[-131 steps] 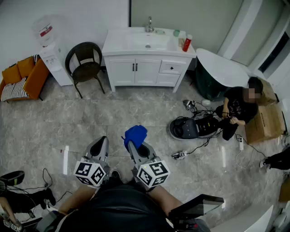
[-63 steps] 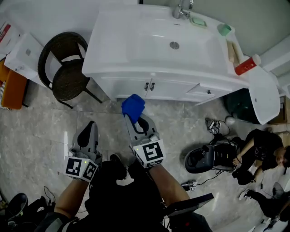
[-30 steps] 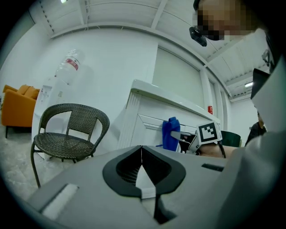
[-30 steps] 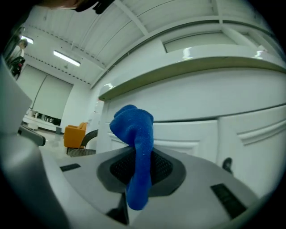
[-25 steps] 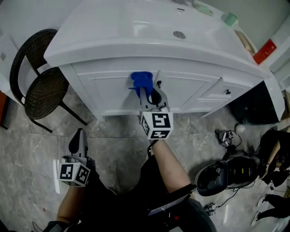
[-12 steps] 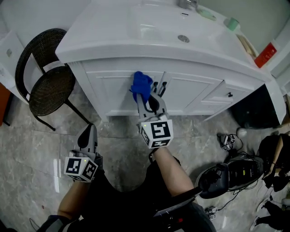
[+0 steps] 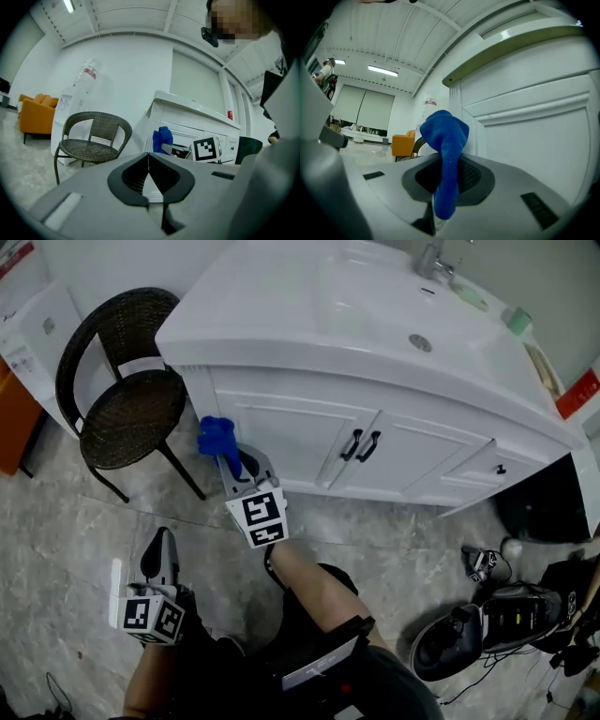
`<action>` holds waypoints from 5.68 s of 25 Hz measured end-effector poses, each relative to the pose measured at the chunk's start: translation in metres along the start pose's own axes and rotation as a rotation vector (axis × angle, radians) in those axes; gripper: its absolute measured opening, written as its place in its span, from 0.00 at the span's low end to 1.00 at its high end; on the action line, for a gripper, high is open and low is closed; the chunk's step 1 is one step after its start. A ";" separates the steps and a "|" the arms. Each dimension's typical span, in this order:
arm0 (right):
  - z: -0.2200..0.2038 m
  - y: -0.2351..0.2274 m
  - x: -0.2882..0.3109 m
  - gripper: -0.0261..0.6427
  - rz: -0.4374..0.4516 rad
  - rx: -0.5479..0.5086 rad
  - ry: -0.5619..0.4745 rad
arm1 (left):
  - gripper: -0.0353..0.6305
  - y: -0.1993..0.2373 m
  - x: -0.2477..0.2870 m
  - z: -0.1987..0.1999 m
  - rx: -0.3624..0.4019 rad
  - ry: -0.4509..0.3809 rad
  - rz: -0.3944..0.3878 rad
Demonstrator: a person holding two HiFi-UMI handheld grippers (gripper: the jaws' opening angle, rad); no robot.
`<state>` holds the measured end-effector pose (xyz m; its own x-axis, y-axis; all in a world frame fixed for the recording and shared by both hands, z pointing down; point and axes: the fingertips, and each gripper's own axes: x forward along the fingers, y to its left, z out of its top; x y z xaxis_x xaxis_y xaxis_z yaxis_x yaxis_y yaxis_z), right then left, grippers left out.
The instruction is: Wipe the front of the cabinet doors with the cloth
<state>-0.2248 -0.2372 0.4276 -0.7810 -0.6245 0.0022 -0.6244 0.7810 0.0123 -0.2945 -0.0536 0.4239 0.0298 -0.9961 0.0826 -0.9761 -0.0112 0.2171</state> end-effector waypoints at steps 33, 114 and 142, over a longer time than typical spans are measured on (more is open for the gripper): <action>-0.031 -0.049 -0.069 0.12 -0.152 0.051 0.011 | 0.06 -0.053 0.039 -0.005 -0.002 0.008 -0.183; -0.196 -0.216 -0.198 0.12 -0.679 0.254 0.308 | 0.06 -0.105 0.083 -0.042 -0.038 0.066 -0.340; -0.251 -0.024 0.022 0.12 -0.076 0.085 0.404 | 0.06 0.029 -0.019 -0.014 0.047 0.047 0.087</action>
<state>-0.2249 -0.2715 0.6787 -0.6766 -0.6203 0.3968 -0.6922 0.7196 -0.0552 -0.3205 -0.0337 0.4420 -0.0469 -0.9883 0.1452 -0.9844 0.0704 0.1611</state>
